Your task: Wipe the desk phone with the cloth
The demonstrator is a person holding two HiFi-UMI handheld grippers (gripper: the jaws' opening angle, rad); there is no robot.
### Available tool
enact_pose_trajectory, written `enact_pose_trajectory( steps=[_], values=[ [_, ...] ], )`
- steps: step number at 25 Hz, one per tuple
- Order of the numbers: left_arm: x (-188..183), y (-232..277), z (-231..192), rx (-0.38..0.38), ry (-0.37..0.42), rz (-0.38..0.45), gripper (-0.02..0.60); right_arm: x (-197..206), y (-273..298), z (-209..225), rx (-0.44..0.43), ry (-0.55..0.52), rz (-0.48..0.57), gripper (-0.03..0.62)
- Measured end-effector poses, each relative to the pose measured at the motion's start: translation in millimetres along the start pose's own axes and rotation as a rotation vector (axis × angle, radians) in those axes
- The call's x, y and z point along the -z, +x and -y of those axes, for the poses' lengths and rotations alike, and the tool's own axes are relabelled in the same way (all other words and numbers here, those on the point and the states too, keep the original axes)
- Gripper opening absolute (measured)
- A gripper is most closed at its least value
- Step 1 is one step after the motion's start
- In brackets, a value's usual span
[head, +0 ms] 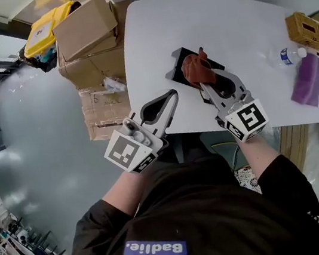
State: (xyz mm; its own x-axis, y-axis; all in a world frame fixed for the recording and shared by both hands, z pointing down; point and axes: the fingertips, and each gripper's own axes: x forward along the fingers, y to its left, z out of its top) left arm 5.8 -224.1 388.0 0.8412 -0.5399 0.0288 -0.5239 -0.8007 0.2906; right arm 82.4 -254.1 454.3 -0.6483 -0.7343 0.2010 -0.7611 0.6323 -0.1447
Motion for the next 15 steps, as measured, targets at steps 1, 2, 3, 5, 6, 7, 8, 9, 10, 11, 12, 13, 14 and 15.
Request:
enact_pose_trajectory(
  steps=[1, 2, 3, 5, 6, 7, 8, 9, 10, 11, 12, 13, 14, 15],
  values=[
    [1.3, 1.2, -1.5, -0.011, -0.008, -0.002, 0.008, 4.4, 7.0, 5.9, -0.002, -0.004, -0.010, 0.058],
    [1.7, 1.9, -3.1, -0.022, -0.017, 0.000, 0.008, 8.5, 14.2, 11.3, -0.005, -0.010, -0.020, 0.058],
    [1.8, 1.8, -5.4, -0.032, -0.022, 0.006, 0.008, 12.5, 21.8, 15.8, -0.011, -0.019, -0.030, 0.058],
    [4.1, 0.5, -11.2, -0.057, -0.026, 0.007, 0.008, 21.6, 36.7, 22.6, -0.027, -0.040, -0.050, 0.058],
    [6.0, 0.0, -13.6, -0.071, -0.027, 0.004, 0.008, 27.2, 43.4, 25.2, -0.036, -0.053, -0.062, 0.058],
    [6.8, 0.0, -15.3, -0.081, -0.028, 0.004, 0.008, 33.7, 49.3, 27.8, -0.043, -0.068, -0.075, 0.058],
    [6.7, 0.4, -16.4, -0.089, -0.030, 0.007, 0.008, 40.8, 54.4, 30.6, -0.049, -0.084, -0.090, 0.058],
    [7.1, 0.6, -17.6, -0.097, -0.030, 0.008, 0.008, 48.6, 58.2, 33.4, -0.053, -0.099, -0.105, 0.058],
    [9.2, -0.3, -19.0, -0.108, -0.028, 0.001, 0.008, 56.9, 60.9, 35.8, -0.056, -0.111, -0.123, 0.058],
    [11.8, -1.8, -20.4, -0.119, -0.025, -0.009, 0.008, 65.3, 62.3, 37.5, -0.058, -0.121, -0.141, 0.058],
    [13.7, -3.0, -21.3, -0.128, -0.025, -0.016, 0.008, 72.9, 62.8, 39.0, -0.059, -0.127, -0.157, 0.058],
    [14.9, -3.9, -21.8, -0.134, -0.026, -0.020, 0.008, 79.1, 62.6, 40.7, -0.058, -0.130, -0.170, 0.058],
    [15.9, -4.4, -21.8, -0.138, -0.028, -0.023, 0.008, 84.0, 61.3, 42.6, -0.055, -0.131, -0.179, 0.058],
    [17.0, -4.5, -21.3, -0.139, -0.031, -0.026, 0.008, 87.4, 59.3, 44.6, -0.052, -0.131, -0.186, 0.058]
  ],
)
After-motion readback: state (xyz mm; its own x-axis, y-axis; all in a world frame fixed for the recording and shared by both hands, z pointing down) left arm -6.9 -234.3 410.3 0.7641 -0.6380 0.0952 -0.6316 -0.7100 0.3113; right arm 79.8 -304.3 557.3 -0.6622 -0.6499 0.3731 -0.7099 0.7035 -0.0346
